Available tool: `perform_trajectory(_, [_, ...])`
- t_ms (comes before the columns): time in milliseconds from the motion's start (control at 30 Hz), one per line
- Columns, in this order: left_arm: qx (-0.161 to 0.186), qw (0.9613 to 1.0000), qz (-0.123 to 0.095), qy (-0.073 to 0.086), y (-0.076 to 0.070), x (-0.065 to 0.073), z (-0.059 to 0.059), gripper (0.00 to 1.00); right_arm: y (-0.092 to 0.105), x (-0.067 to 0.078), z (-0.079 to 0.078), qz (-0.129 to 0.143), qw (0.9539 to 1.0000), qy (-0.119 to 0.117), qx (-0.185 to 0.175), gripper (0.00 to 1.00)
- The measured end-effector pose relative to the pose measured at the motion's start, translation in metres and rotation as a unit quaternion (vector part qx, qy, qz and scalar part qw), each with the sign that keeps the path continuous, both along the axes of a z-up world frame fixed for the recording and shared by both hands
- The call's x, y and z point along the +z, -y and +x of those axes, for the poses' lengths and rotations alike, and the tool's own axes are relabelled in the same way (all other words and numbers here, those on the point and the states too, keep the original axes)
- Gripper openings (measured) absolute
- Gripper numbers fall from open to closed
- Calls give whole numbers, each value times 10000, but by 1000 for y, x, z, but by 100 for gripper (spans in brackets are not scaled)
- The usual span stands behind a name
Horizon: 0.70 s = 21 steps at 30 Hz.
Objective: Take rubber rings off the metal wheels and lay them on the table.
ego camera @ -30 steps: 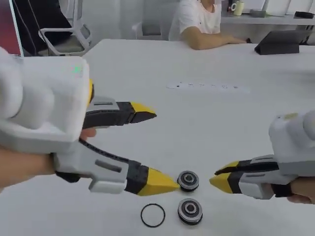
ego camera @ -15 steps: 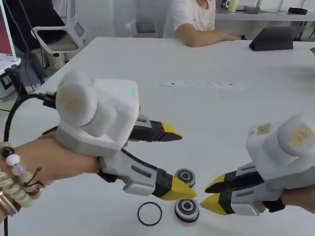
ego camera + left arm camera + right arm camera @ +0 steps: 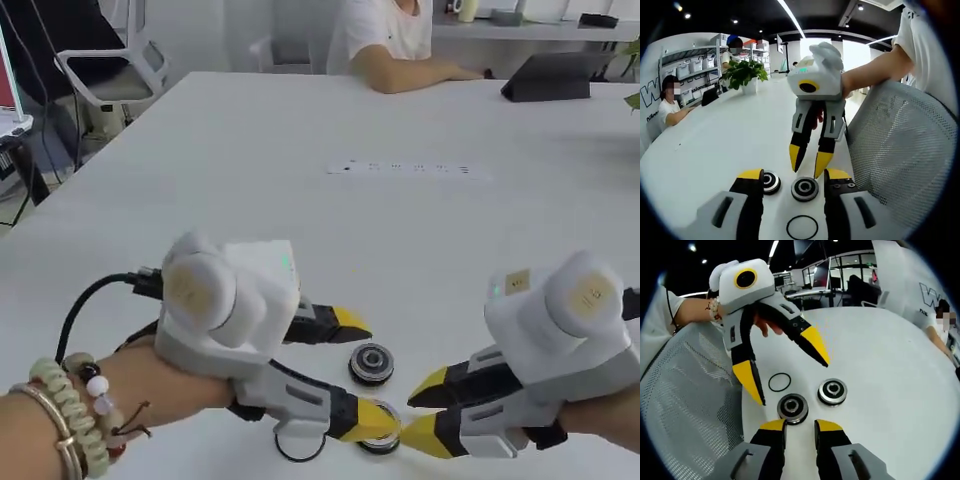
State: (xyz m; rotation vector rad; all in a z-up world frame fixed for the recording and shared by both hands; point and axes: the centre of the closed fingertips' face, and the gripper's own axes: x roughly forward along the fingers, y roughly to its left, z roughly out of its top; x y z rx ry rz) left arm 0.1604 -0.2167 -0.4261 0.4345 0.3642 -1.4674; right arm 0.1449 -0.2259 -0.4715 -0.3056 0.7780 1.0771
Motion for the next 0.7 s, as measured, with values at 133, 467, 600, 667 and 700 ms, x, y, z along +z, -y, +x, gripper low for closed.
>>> perform_trajectory(133, [-64, 9997, 62, -213, 2, -11, -10, 36, -1, 0, -1, 40, 10000, -21, 0, 19])
perform_trajectory(467, [-243, 9990, 379, 12, 2, -30, -15, 25, -8, -3, -8, 35, 9998, -114, 183, 19])
perform_trajectory(600, [-253, 9990, 376, 19, 1, -31, -15, 14, -10, -6, -11, -37, 9996, -116, 267, 19])
perform_trajectory(667, [-203, 9990, 403, 7, -1, -32, -13, 14, -10, -7, -11, -37, 9995, -126, 277, 19])
perform_trajectory(700, [-186, 9989, 421, -18, -1, -33, -12, 14, -11, -7, -11, -35, 9995, -134, 284, 19])
